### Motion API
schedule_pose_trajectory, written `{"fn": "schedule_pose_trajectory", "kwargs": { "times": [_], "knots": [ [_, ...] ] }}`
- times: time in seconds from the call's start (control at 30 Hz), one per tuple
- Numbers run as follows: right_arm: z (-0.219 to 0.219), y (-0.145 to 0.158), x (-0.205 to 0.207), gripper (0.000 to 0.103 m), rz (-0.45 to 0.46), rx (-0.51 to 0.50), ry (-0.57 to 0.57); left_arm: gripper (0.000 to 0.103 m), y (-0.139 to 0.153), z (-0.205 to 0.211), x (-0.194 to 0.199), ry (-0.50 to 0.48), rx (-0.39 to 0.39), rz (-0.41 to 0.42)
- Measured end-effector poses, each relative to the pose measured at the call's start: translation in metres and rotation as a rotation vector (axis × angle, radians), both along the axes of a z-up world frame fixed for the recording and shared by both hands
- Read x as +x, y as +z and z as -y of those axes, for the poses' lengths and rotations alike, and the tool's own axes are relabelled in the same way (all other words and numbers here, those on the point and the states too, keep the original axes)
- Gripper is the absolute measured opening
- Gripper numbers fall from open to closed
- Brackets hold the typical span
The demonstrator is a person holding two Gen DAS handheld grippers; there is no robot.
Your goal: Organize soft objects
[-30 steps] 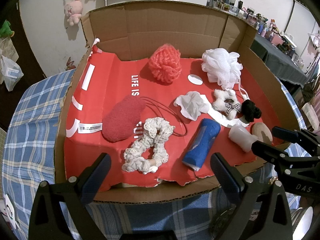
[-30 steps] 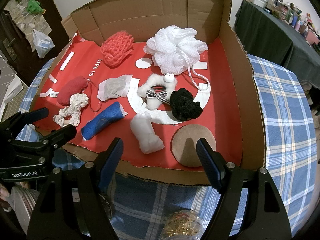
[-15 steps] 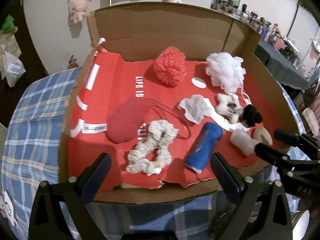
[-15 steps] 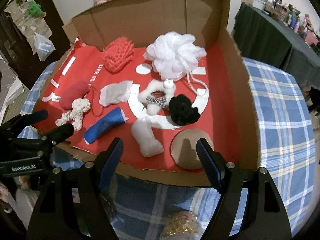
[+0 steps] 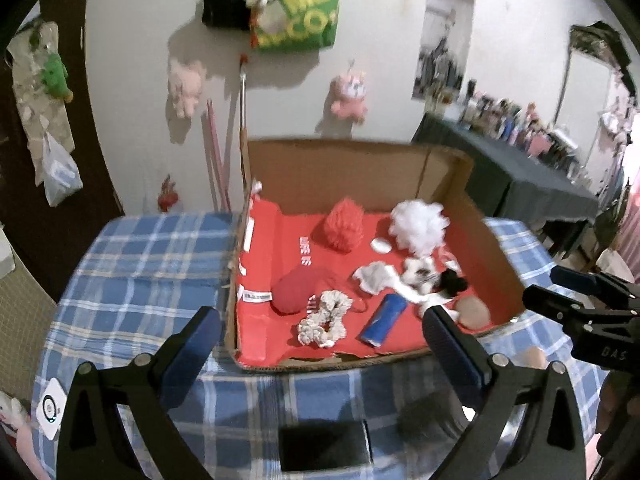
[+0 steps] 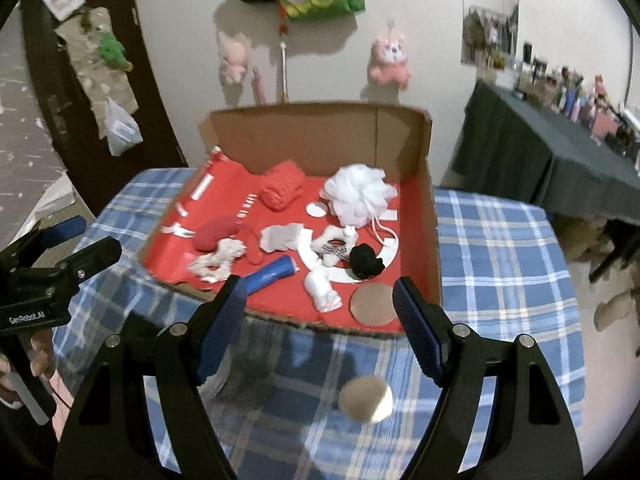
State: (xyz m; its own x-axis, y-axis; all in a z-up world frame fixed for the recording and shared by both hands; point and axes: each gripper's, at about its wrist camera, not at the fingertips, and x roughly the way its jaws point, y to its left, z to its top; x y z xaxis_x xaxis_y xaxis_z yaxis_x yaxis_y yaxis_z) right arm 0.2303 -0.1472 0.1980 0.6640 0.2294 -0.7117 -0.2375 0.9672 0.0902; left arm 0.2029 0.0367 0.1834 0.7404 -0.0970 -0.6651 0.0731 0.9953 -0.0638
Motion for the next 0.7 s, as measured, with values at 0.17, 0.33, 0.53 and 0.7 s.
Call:
{"fn": "schedule_pose_trajectory", "kwargs": {
  "times": [0.17, 0.33, 0.53, 0.7],
  "knots": [
    [0.000, 0.014, -0.061, 0.095, 0.128, 0.006, 0.014, 0.103, 0.011, 0.005, -0.059, -0.040, -0.003, 0.105],
    [-0.001, -0.003, -0.108, 0.095, 0.193, -0.013, -0.014, 0.103, -0.003, 0.010, -0.105, -0.056, -0.019, 0.157],
    [0.000, -0.052, -0.129, 0.096, 0.158, -0.015, -0.047, 0.103, -0.048, 0.018, -0.128, -0.036, -0.028, 0.105],
    [0.002, -0.100, -0.123, 0.096, 0.064, -0.032, -0.079, 0.103, -0.090, 0.025, -0.123, -0.036, -0.010, 0.022]
  ]
}}
